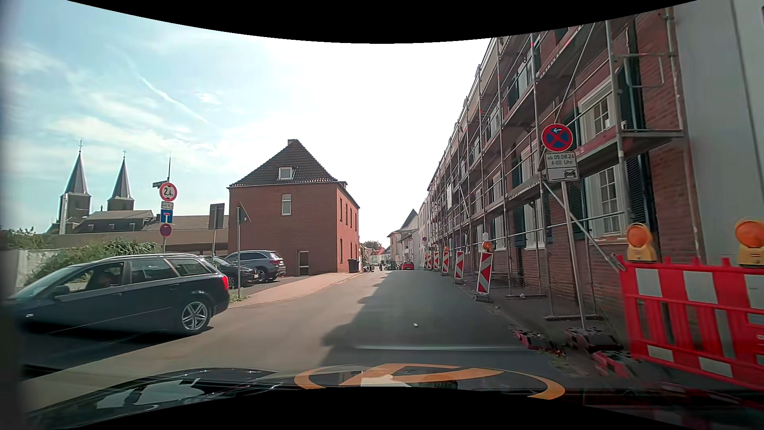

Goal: Follow the waypoints while adhering to traffic rules and regulations

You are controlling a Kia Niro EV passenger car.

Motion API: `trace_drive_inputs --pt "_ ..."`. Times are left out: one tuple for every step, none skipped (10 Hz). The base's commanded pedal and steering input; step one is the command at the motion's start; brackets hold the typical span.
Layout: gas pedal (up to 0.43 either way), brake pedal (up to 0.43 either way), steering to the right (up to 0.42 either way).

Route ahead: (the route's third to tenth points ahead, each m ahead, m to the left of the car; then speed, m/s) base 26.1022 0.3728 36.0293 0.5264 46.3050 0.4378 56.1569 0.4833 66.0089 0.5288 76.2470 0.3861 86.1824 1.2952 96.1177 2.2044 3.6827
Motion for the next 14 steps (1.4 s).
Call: trace_drive_inputs --pt "0.098 0.0 -0.021" --pt "0.118 0.0 -0.018" --pt "0.118 0.0 -0.015" --pt "0.118 0.0 -0.009" --pt "0.118 0.0 -0.002" --pt "0.118 0.0 0.003" --pt "0.118 0.0 0.009" --pt "0.118 0.0 0.011" --pt "0.13 0.0 0.011" --pt "0.13 0.0 0.011" --pt "0.13 0.0 0.013" --pt "0.13 0.0 0.013" --pt "0.13 0.0 0.015" --pt "0.13 0.0 0.017"
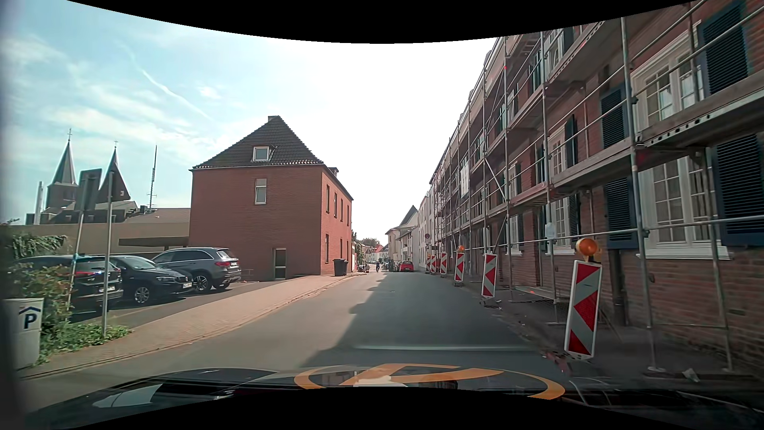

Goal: Follow the waypoints while adhering to traffic rules and regulations

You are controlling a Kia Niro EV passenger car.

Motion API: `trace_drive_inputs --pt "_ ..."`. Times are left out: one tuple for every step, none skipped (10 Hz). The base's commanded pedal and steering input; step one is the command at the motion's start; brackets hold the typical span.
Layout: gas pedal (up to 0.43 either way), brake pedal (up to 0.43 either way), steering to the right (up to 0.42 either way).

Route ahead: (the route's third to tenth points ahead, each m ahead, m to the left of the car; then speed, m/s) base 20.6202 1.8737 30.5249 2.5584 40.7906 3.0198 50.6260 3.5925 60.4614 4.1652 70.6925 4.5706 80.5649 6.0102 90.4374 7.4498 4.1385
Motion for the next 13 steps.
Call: trace_drive_inputs --pt "0.13 0.0 0.018" --pt "0.13 0.0 0.019" --pt "0.13 0.0 0.019" --pt "0.13 0.0 0.017" --pt "0.13 0.0 0.013" --pt "0.13 0.0 0.008" --pt "0.13 0.0 0.006" --pt "0.13 0.0 0.005" --pt "0.13 0.0 0.005" --pt "0.13 0.0 0.005" --pt "0.13 0.0 0.005" --pt "0.13 0.0 0.004" --pt "0.13 0.0 0.004"
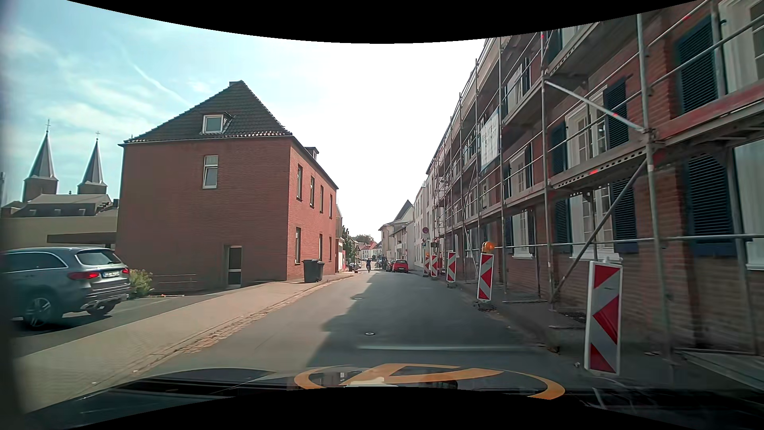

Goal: Follow the waypoints while adhering to traffic rules and regulations

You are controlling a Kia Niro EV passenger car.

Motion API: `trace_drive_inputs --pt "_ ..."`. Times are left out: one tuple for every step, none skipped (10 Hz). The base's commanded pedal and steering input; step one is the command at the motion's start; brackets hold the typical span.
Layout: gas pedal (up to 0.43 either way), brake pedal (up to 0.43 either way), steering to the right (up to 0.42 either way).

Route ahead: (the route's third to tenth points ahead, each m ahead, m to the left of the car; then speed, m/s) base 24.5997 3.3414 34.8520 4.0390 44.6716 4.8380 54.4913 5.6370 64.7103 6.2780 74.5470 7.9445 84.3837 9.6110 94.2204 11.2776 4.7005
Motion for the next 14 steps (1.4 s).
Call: trace_drive_inputs --pt "0.13 0.0 0.003" --pt "0.13 0.0 0.002" --pt "0.13 0.0 0.002" --pt "0.13 0.0 0.002" --pt "0.13 0.0 0.002" --pt "0.118 0.0 0.002" --pt "0.118 0.0 -0.001" --pt "0.11 0.0 -0.006" --pt "0.098 0.0 -0.009" --pt "0.098 0.0 -0.009" --pt "0.087 0.0 -0.009" --pt "0.087 0.0 -0.011" --pt "0.079 0.0 -0.014" --pt "0.059 0.0 -0.016"
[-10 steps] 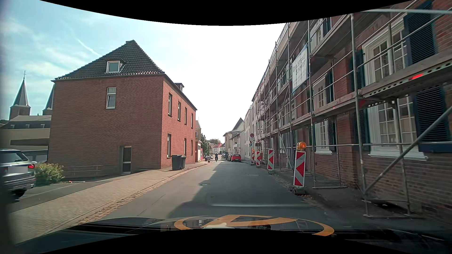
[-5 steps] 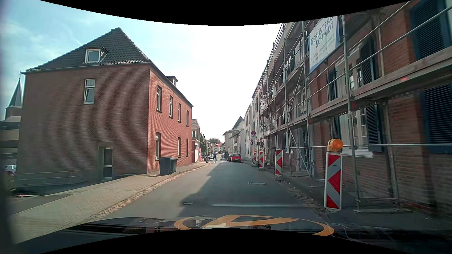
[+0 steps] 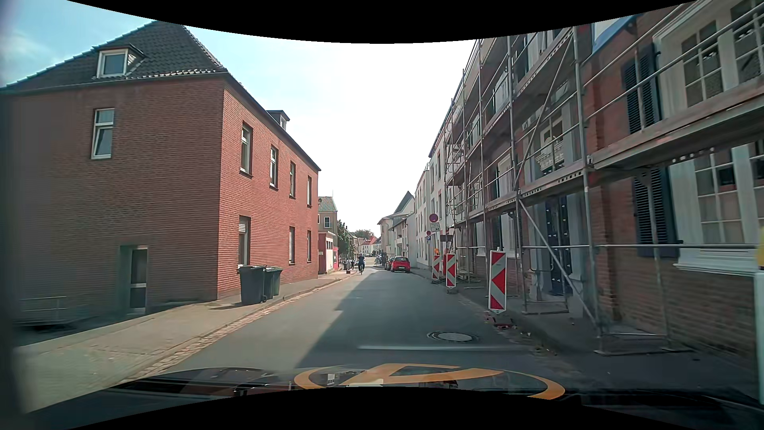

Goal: Follow the waypoints while adhering to traffic rules and regulations

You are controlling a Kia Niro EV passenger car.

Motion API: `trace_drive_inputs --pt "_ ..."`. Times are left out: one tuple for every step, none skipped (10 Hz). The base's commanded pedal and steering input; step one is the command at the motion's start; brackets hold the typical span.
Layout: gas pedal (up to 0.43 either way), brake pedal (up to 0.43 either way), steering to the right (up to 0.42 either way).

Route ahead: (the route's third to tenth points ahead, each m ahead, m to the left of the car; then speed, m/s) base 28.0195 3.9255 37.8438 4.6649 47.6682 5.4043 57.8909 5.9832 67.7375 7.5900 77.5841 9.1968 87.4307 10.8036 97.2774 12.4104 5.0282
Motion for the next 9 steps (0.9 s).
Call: trace_drive_inputs --pt "0.059 0.0 -0.016" --pt "0.047 0.0 -0.015" --pt "0.047 0.0 -0.015" --pt "0.047 0.0 -0.016" --pt "0.047 0.0 -0.018" --pt "0.047 0.0 -0.018" --pt "0.047 0.0 -0.016" --pt "0.047 0.0 -0.016" --pt "0.047 0.0 -0.016"
